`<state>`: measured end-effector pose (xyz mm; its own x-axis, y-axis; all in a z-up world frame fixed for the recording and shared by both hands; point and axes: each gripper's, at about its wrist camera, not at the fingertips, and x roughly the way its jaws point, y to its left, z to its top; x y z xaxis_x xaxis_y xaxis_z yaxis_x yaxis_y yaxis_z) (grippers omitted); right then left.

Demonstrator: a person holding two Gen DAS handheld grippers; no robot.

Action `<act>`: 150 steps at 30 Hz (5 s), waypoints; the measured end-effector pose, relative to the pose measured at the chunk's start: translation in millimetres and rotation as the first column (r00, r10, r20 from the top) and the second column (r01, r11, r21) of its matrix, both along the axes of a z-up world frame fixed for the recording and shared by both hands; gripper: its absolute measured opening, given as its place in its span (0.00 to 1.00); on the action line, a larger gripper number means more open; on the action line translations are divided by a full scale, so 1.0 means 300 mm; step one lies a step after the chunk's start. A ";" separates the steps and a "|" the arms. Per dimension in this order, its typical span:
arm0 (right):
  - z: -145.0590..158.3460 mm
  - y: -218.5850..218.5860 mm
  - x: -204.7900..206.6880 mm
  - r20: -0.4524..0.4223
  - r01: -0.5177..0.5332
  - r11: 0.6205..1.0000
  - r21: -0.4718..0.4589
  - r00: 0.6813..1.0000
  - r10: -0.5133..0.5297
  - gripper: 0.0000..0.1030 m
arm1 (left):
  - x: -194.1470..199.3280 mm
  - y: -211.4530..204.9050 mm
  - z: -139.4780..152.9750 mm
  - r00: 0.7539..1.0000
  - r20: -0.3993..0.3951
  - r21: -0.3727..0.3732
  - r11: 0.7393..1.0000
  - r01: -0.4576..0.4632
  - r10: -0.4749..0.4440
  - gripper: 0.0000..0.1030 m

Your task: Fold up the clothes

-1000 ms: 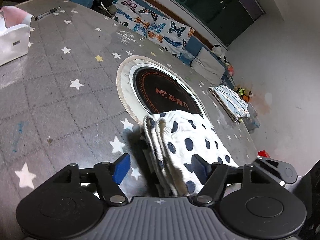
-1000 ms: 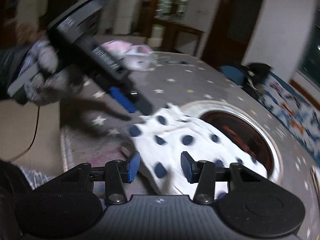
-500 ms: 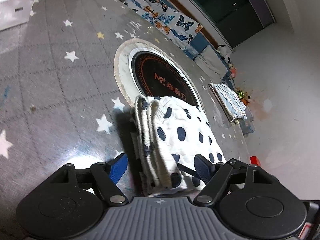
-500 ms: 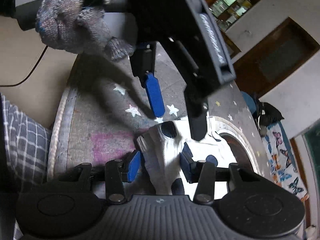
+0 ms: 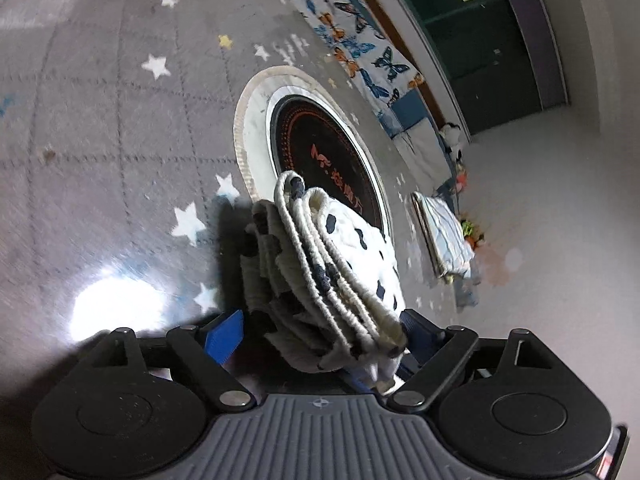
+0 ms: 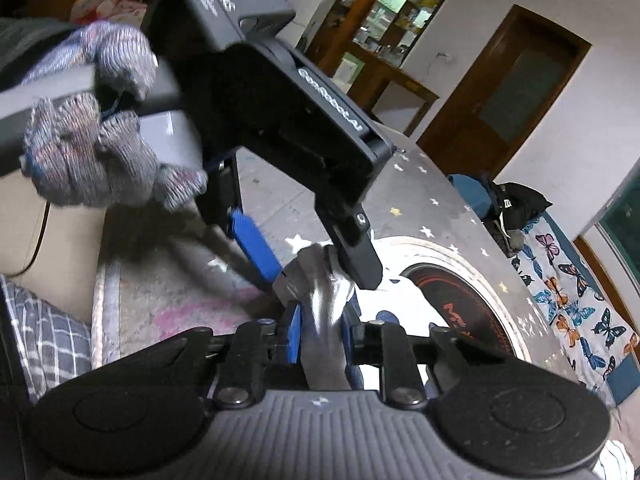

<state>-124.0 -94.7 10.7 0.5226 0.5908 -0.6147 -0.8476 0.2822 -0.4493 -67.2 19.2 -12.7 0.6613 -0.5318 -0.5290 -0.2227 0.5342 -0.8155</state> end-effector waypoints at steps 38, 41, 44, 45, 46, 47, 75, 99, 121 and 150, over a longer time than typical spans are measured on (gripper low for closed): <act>0.071 -0.217 0.138 -0.239 0.201 0.964 0.173 0.958 -0.157 0.28 | 0.085 0.024 -0.138 0.996 0.002 -0.187 0.978 -0.091 0.093 0.26; 0.078 -0.278 0.189 -0.297 0.281 0.937 0.206 0.931 -0.214 0.28 | 0.094 0.023 -0.138 0.996 0.003 -0.178 0.980 -0.091 0.093 0.26; 0.081 -0.336 0.236 -0.344 0.368 0.902 0.225 0.896 -0.279 0.29 | 0.096 0.020 -0.139 0.996 0.002 -0.169 0.982 -0.088 0.089 0.26; 0.080 -0.352 0.255 -0.356 0.394 0.890 0.229 0.885 -0.300 0.29 | 0.096 0.019 -0.139 0.996 0.001 -0.167 0.982 -0.088 0.089 0.26; 0.075 -0.360 0.283 -0.356 0.416 0.880 0.229 0.877 -0.322 0.29 | 0.096 0.018 -0.139 0.996 0.001 -0.165 0.982 -0.087 0.089 0.26; 0.070 -0.366 0.313 -0.358 0.437 0.870 0.228 0.869 -0.342 0.29 | 0.097 0.017 -0.139 0.996 0.001 -0.163 0.983 -0.086 0.087 0.26; -0.049 -0.647 0.613 -0.588 0.720 0.670 0.181 0.625 -0.513 0.38 | 0.135 0.017 -0.129 0.998 -0.016 -0.109 0.992 -0.068 0.067 0.27; 0.054 -0.870 0.484 -0.518 0.802 0.505 0.320 0.594 -0.615 0.03 | 0.324 -0.289 0.035 0.989 0.029 0.055 0.988 0.144 -0.146 0.26; 0.009 -1.303 0.664 -0.457 0.928 0.254 0.273 0.358 -0.814 0.03 | 0.750 -0.803 -0.006 0.930 0.002 0.189 0.913 0.361 -0.368 0.28; 0.000 -1.202 0.783 -0.491 0.913 0.332 0.237 0.407 -0.770 0.36 | 0.788 -0.976 0.133 0.829 0.182 0.522 0.767 0.374 -0.528 0.27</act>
